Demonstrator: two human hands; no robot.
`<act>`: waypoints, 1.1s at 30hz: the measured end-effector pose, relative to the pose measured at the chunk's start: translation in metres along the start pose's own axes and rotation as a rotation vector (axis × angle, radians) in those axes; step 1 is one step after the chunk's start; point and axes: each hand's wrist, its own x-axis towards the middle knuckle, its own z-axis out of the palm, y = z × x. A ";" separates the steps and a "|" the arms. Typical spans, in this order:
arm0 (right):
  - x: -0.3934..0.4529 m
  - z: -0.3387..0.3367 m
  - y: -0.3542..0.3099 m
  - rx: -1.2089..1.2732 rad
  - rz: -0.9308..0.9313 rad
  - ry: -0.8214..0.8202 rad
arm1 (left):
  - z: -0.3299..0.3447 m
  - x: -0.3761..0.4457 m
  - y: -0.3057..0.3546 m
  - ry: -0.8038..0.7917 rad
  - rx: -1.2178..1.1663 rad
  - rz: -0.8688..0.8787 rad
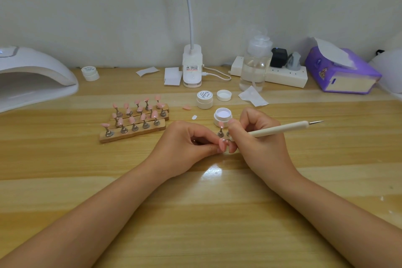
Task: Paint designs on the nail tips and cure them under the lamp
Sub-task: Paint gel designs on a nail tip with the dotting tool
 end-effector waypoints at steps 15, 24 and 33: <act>0.000 0.000 0.002 0.004 0.000 -0.003 | 0.000 0.000 -0.001 0.006 0.018 0.000; 0.000 0.000 0.002 0.016 -0.001 0.001 | 0.000 -0.001 0.000 0.009 0.021 -0.014; 0.002 -0.003 0.001 0.105 0.044 0.038 | 0.000 -0.001 -0.001 0.030 0.009 -0.048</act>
